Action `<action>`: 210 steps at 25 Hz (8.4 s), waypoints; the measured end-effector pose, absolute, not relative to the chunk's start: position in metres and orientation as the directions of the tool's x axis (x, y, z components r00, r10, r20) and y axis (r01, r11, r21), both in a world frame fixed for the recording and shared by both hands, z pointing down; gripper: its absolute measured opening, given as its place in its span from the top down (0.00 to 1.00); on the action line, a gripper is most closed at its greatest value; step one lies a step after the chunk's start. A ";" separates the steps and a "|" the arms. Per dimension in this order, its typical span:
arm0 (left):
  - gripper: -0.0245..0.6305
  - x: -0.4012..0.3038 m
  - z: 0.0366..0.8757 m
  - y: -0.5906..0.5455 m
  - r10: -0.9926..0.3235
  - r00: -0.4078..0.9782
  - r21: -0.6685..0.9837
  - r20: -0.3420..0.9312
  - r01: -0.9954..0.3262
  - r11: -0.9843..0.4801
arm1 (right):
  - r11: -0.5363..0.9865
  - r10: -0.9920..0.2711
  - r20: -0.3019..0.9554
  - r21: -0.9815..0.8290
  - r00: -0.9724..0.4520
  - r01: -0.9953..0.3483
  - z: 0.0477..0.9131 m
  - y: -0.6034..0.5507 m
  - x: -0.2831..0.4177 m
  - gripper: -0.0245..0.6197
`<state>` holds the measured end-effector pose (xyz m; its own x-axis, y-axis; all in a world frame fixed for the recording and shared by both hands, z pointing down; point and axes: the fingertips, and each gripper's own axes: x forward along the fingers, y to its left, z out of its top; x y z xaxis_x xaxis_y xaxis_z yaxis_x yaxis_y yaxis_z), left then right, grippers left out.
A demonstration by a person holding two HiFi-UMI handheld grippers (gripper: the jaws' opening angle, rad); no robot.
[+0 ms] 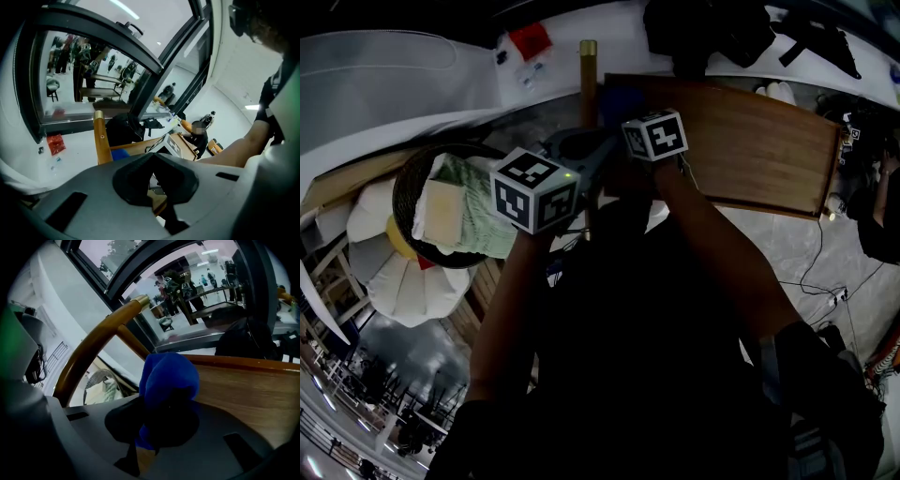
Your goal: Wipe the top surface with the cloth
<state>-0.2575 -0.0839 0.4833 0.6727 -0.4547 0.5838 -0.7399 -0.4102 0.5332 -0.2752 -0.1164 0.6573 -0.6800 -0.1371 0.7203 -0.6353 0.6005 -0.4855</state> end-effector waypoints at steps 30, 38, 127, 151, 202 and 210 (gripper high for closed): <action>0.95 -0.107 0.522 -0.094 -0.329 0.699 0.544 0.635 -0.707 -0.451 | 0.509 -0.222 0.779 -0.421 -0.587 -0.751 0.661 -0.134 -0.053 0.87; 0.95 -0.046 0.529 -0.098 -0.292 0.713 0.550 0.637 -0.686 -0.477 | 0.480 -0.265 0.788 -0.391 -0.555 -0.785 0.660 -0.144 0.029 0.87; 0.95 -0.165 0.519 -0.053 -0.368 0.695 0.543 0.617 -0.715 -0.440 | 0.621 -0.120 0.773 -0.430 -0.622 -0.655 0.666 -0.066 -0.152 0.87; 0.95 0.076 0.524 -0.094 -0.233 0.789 0.578 0.568 -0.584 -0.570 | 0.444 -0.302 0.814 -0.340 -0.495 -0.829 0.652 -0.119 0.153 0.87; 0.95 -0.259 0.522 0.002 -0.442 0.612 0.522 0.656 -0.791 -0.320 | 0.610 -0.007 0.632 -0.612 -0.775 -0.504 0.643 -0.008 -0.251 0.87; 0.95 -0.251 0.525 0.002 -0.419 0.631 0.529 0.653 -0.775 -0.345 | 0.765 0.030 0.749 -0.444 -0.662 -0.467 0.666 -0.002 -0.253 0.87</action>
<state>-0.2506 0.0019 0.5253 0.6314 -0.4189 0.6526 -0.7755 -0.3446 0.5291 -0.2531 -0.0019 0.6660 -0.6623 0.0303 0.7486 -0.4670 0.7647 -0.4440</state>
